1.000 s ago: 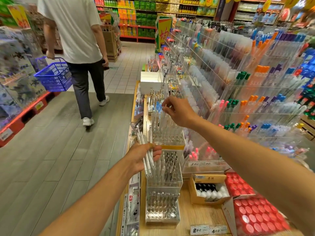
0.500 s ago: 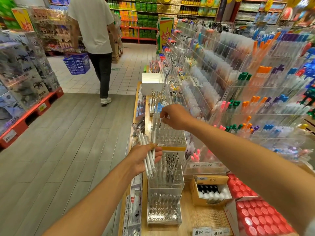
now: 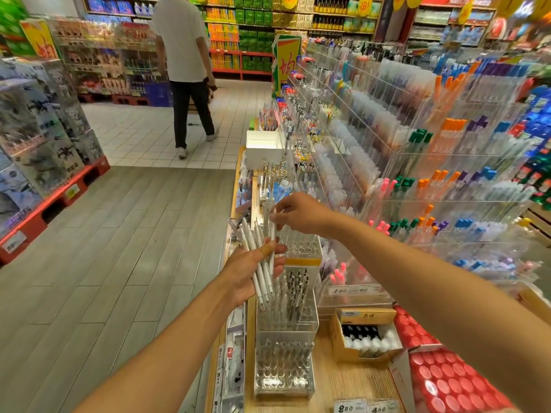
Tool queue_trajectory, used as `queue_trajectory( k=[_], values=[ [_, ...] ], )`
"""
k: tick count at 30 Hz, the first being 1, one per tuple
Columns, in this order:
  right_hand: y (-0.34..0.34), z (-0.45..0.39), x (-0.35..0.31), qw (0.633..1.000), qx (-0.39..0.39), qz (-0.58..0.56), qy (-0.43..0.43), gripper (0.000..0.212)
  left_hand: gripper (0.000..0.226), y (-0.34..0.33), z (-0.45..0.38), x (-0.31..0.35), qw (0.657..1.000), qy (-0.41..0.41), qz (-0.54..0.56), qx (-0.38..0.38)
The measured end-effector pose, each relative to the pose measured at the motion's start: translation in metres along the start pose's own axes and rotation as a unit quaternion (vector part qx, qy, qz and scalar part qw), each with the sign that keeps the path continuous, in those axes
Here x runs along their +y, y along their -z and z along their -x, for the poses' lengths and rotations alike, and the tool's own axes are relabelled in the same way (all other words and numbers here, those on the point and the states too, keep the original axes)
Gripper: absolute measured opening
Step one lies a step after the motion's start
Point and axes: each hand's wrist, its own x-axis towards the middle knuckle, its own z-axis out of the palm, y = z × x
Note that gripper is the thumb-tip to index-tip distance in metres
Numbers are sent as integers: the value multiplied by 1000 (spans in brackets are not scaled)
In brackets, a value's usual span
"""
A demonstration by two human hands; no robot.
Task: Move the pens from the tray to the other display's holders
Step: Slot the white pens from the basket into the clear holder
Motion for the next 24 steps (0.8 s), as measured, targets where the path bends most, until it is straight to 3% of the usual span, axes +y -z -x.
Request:
queue_trajectory(
  k=[4,7,13,24],
  values=[
    [7,-1,0,997,-7,-68,-24,20,24,-1,1,2,1000,7,5,5],
    [15,-7,0,994,51,-90,-17,15,23,1,0,2,998,24,41,43],
    [18,-13,-4,976,172,69,115,7,22,10,-3,-2,991,49,12,123],
    [0,-18,2,974,99,178,103,13,24,9,1,3,994,54,-13,97]
  ],
)
